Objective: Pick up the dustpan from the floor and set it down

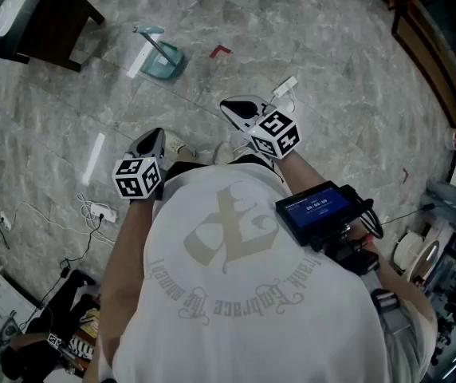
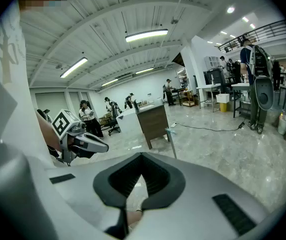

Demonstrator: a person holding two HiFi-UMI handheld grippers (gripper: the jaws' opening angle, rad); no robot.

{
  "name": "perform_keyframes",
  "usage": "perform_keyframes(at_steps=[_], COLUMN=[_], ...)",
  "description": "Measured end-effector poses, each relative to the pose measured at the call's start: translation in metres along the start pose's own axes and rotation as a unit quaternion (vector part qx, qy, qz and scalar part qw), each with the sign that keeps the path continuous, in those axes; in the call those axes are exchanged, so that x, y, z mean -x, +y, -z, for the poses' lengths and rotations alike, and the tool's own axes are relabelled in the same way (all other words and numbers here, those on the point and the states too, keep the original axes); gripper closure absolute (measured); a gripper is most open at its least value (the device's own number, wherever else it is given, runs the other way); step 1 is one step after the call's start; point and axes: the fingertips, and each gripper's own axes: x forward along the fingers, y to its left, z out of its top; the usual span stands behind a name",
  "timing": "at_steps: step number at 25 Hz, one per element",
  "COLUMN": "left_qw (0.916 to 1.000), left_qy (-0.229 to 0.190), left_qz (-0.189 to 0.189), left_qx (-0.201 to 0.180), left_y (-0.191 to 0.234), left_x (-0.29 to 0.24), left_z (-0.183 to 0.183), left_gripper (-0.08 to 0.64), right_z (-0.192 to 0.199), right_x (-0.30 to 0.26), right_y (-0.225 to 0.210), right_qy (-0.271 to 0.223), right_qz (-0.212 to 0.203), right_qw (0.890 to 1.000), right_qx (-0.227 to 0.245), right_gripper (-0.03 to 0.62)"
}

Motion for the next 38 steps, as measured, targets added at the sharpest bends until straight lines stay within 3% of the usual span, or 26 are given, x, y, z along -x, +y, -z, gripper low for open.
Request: perform_keyframes(at_steps=[8, 14, 38], left_qw=[0.9999, 0.9998, 0.9997], left_qy=[0.011, 0.016, -0.022], left_qz=[0.004, 0.006, -0.005], left_qx=[-0.004, -0.014, -0.005], left_y=[-0.019, -0.023, 0.006], left_x=[-0.01, -0.01, 0.004], left_z=[0.02, 0.019, -0.026], left_gripper=[0.548, 0.548, 0.547], right_z=[0.017, 0.029, -0.02], right_x=[0.014, 0.018, 0.0], right_y=[-0.007, -0.016, -0.021], right_qy=[-0.03, -0.014, 0.001], right_qz=[0.003, 0.018, 0.032], right_qw=[0.999, 0.999, 0.999], right_qx=[-0.026, -0.035, -0.016], right_gripper=[0.575, 0.575, 0.575])
